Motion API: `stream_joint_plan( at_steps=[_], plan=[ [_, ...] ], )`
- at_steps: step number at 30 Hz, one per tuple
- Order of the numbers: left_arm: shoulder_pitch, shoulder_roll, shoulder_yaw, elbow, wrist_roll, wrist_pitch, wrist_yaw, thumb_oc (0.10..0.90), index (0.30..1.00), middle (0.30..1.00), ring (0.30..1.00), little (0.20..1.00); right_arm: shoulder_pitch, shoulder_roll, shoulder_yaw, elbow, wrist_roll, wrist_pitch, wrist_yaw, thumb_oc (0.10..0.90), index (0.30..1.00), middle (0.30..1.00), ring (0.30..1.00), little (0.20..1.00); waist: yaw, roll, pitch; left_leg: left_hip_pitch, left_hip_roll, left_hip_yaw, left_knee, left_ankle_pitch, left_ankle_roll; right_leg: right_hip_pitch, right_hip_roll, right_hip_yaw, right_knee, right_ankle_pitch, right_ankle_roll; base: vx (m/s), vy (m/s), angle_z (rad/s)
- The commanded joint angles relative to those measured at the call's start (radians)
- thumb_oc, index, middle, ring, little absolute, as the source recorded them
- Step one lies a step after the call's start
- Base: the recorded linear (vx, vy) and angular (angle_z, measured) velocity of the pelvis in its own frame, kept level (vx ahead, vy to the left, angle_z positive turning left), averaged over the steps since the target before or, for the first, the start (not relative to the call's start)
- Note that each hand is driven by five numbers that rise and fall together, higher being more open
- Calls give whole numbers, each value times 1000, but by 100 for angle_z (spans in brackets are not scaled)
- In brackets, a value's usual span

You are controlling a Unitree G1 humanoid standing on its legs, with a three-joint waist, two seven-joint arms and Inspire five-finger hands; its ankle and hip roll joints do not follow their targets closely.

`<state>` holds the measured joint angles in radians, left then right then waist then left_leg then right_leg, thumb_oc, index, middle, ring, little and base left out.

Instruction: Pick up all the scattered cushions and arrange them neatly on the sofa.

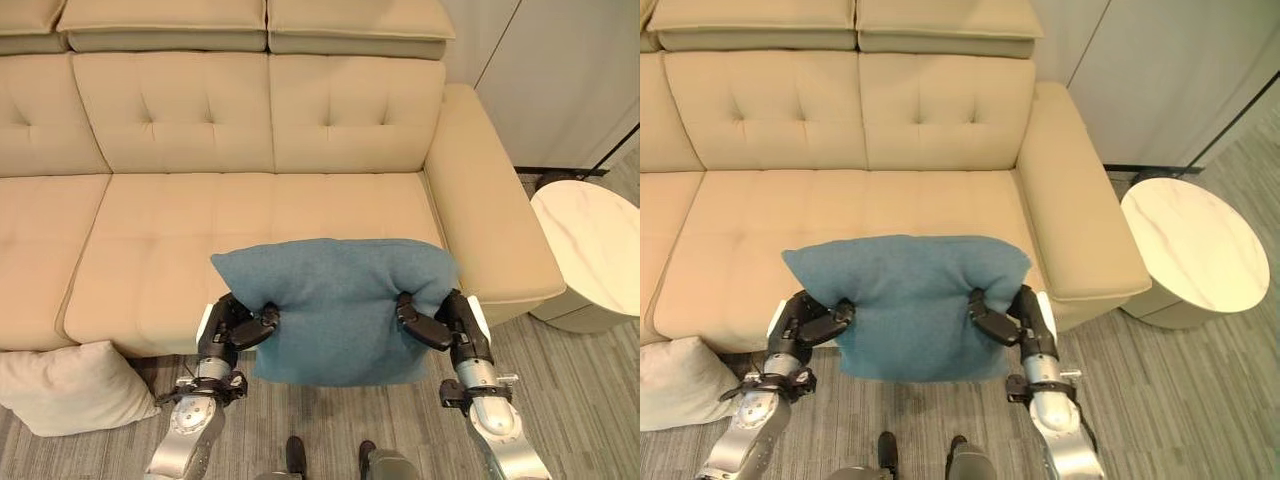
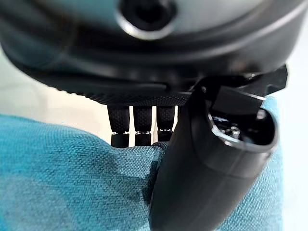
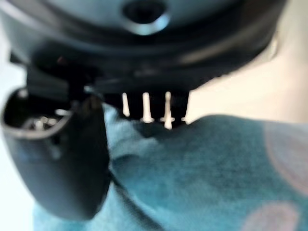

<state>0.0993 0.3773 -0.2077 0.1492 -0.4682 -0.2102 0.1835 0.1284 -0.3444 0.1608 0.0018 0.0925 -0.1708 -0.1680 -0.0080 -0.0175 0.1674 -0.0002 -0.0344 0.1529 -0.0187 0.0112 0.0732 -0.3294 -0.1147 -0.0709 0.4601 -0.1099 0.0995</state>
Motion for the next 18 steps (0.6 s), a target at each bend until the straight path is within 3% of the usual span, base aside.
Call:
stream_joint_plan(
  at_steps=[1,4,9,11,12,13,14,18],
  plan=[
    [-56,-29,-25,-151,42,-108,-47,400,300,300,300,300,-148,12,-30,-133,39,-147,12,400,300,300,300,300,8,-17,-70,2,25,-18,-27,-71,-51,126,30,-44,-263,110,53,268,-75,-8],
    [-61,-38,-23,-145,30,-115,-60,400,300,300,300,300,-145,1,-33,-127,42,-143,13,400,300,300,300,300,-6,-26,-70,45,8,-42,-44,-94,-63,117,43,-33,-407,149,66,285,-104,8],
    [-58,-67,-30,-136,21,-116,-75,400,300,300,300,300,-131,-16,-43,-133,39,-148,25,400,300,300,300,300,-5,-33,-89,57,30,-53,19,-142,-99,196,48,-63,-451,163,47,202,-143,29],
    [-69,-76,-41,-133,10,-115,-83,400,300,300,300,300,-118,-27,-61,-135,51,-151,22,400,300,300,300,300,-9,-40,-82,10,54,-45,141,-136,-132,231,47,-83,-465,152,30,128,-143,11],
    [-69,-76,-41,-133,10,-115,-83,400,300,300,300,300,-118,-27,-61,-135,51,-151,22,400,300,300,300,300,-10,-40,-82,8,54,-46,144,-137,-132,231,48,-83,-465,152,30,81,-162,45],
    [-81,-80,-52,-129,3,-114,-86,400,300,300,300,300,-112,-41,-72,-137,57,-149,16,400,300,300,300,300,-7,-55,-63,-78,74,-36,303,-100,-152,260,38,-102,-479,144,11,66,-138,51],
    [-81,-83,-52,-126,2,-112,-88,400,300,300,300,300,-108,-43,-75,-136,63,-147,17,400,300,300,300,300,-8,-58,-61,-107,84,-28,356,-98,-150,274,40,-113,-491,137,2,108,-171,48],
    [-74,-83,-50,-129,5,-106,-96,400,300,300,300,300,-92,-43,-82,-134,71,-140,18,400,300,300,300,300,1,-72,-59,-170,79,-6,359,-114,-128,307,38,-125,-511,126,-2,115,-57,16]
  ],
)
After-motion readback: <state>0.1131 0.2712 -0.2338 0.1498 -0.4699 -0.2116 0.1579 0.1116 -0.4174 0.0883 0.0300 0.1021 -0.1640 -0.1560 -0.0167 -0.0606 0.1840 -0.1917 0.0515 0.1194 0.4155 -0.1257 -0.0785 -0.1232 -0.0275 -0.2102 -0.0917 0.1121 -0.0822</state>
